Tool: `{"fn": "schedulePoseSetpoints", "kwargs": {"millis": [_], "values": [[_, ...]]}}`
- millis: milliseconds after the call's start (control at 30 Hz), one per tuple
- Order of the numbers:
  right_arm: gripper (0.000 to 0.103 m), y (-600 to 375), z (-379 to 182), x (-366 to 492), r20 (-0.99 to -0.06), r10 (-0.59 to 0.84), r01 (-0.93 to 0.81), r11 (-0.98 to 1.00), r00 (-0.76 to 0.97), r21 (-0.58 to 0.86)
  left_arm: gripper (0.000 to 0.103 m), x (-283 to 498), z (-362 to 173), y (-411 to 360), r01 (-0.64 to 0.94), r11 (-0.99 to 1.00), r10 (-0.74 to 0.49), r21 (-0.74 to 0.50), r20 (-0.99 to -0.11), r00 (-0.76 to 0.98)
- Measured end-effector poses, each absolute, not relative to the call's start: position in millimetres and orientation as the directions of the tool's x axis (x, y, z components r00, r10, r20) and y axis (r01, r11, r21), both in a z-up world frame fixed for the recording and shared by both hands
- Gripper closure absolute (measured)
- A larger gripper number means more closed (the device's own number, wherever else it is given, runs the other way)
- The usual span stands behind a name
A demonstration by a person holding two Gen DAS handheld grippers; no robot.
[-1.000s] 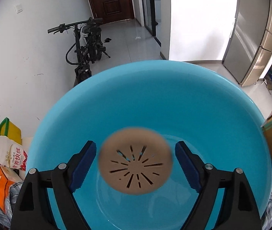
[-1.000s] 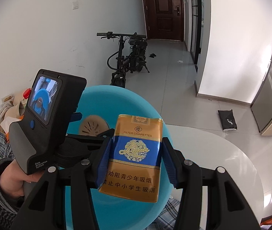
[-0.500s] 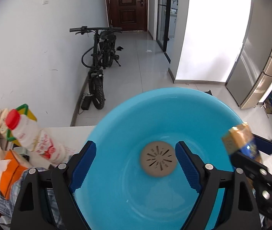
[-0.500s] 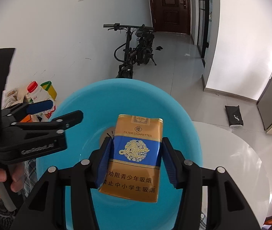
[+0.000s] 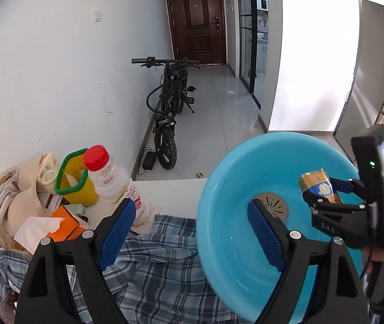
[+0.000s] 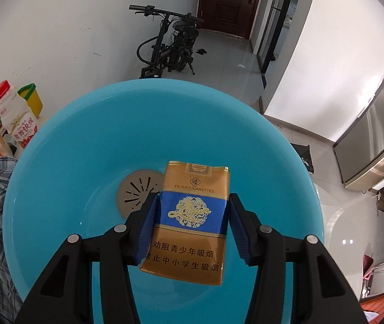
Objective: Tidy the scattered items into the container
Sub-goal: 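Open the left gripper to drop the lid while the right gripper releases the pack into the basin, then withdraw both tools from the basin back over the shirt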
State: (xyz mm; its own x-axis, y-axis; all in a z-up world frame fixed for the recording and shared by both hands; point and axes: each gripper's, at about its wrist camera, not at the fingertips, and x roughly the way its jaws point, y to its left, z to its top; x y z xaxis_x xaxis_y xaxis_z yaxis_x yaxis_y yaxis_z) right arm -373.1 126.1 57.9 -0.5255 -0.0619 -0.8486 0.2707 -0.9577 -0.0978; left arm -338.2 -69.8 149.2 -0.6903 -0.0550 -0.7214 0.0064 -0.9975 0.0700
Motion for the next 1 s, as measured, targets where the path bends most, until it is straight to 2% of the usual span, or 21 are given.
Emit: {"fn": "schedulePoseSetpoints", "kwargs": {"millis": [267,300,333,533,700,800,1000], "values": [[0.051,132.0,44.2,-390.6,-0.884,-0.037,0.219,-0.973,-0.467,-0.075,0.016,-324.6,151.7,-83.0,0.007,-0.999,-0.039,0.048,-0.708,-0.705],[0.05,132.1,43.6,-390.3,-0.883,-0.031,0.216,-0.973,-0.469,-0.08,0.016,-324.0,151.3,-82.6,0.004,-0.999,-0.037,0.048,-0.707,-0.706],[0.045,132.0,43.2,-389.1,-0.882,-0.023,0.215,-0.973,-0.47,-0.089,0.016,-323.3,151.0,-81.7,0.001,-0.999,-0.034,0.048,-0.708,-0.705],[0.04,129.0,48.3,-384.3,-0.876,0.006,0.227,-0.965,-0.482,-0.131,0.016,-321.4,148.7,-72.9,-0.012,-0.999,-0.029,0.052,-0.713,-0.7],[0.039,130.3,71.4,-366.1,-0.858,-0.03,0.256,-0.959,-0.513,-0.119,0.016,-317.8,149.0,-69.6,-0.016,-0.999,-0.018,0.041,-0.716,-0.698],[0.032,134.0,92.9,-347.3,-0.835,-0.065,0.279,-0.954,-0.547,-0.108,0.016,-311.9,152.3,-66.0,-0.019,-0.999,-0.017,0.042,-0.712,-0.702],[0.025,150.6,136.4,-297.6,-0.779,-0.128,0.323,-0.941,-0.613,-0.1,0.016,-292.0,162.4,-59.1,-0.034,-0.999,-0.003,0.038,-0.702,-0.712]]}}
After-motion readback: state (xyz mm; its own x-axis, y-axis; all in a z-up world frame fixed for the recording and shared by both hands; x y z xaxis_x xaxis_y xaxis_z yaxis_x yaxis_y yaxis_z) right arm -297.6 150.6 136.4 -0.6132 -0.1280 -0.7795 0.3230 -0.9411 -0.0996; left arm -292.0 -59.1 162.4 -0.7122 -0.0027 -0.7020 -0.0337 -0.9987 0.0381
